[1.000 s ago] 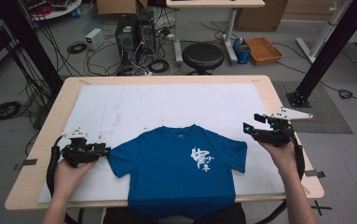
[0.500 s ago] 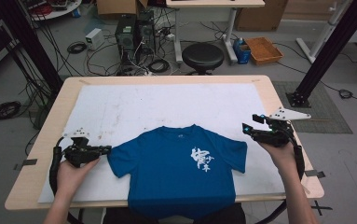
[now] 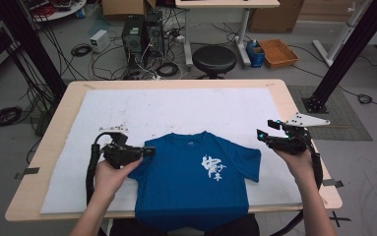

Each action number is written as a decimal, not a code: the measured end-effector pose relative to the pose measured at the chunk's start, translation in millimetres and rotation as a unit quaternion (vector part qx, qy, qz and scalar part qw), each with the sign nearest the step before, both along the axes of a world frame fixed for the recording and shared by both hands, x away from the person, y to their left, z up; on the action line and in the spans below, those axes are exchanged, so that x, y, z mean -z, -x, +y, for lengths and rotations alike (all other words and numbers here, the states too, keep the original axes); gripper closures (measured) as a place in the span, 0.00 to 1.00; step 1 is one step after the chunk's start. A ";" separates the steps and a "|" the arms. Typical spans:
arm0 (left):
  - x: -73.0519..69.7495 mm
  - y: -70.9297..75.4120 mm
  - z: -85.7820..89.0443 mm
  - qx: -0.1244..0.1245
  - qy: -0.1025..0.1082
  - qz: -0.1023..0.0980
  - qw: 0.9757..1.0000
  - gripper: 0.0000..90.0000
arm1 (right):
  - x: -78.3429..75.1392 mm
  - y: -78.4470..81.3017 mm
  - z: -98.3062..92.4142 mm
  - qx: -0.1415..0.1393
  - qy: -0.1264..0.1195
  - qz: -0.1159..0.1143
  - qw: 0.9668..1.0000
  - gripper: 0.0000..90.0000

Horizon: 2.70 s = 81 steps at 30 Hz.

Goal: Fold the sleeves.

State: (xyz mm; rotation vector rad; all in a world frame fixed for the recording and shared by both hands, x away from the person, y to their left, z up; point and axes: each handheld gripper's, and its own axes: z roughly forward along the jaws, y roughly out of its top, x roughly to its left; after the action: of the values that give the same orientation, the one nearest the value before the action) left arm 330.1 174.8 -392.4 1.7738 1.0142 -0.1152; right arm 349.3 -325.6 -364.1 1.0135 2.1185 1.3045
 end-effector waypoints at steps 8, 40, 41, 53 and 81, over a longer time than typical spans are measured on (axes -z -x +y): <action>12.5 -9.1 -37.2 0.004 0.013 0.002 1.000 0.98 | 2.1 -1.2 0.1 0.002 0.004 0.001 1.000 0.44; 15.1 -4.1 44.3 -0.010 -0.057 -0.202 0.978 0.54 | 74.4 -30.0 -26.7 -0.025 0.028 0.182 0.983 0.76; 15.3 -4.3 43.9 -0.010 -0.059 -0.201 0.978 0.54 | 75.6 -30.2 -26.0 -0.026 0.032 0.182 0.983 0.76; 15.0 -3.5 43.2 -0.014 -0.061 -0.198 0.978 0.54 | 78.7 -26.6 -20.8 -0.052 0.085 0.148 0.984 1.00; 17.5 -4.4 41.5 -0.010 -0.063 -0.188 0.980 0.54 | 59.5 -18.4 -23.5 -0.050 0.037 0.135 0.989 0.99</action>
State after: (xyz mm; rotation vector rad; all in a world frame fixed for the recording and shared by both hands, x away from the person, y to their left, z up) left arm 334.4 216.3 -409.8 1.8103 0.7766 0.2934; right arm 367.7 -349.2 -423.6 1.1189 2.4291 1.1782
